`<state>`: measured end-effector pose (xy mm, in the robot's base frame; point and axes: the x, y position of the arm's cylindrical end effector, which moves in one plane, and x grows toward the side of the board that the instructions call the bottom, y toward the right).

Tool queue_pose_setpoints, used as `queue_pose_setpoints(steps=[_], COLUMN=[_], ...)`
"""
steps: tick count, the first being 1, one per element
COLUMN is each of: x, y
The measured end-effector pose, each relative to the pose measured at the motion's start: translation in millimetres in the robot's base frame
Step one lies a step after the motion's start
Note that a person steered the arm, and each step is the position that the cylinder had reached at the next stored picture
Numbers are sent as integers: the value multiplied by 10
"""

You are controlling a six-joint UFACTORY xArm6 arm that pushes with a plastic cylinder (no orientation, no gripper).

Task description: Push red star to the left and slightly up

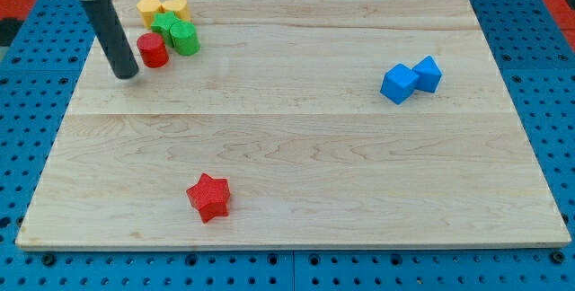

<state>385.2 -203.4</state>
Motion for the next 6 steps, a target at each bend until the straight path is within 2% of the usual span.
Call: queue_pose_setpoints(steps=[1,2,3,4,5,6], x=[569,1309,1636,1912,2318,1747], y=[596,1055,1726,2120,1881,1337])
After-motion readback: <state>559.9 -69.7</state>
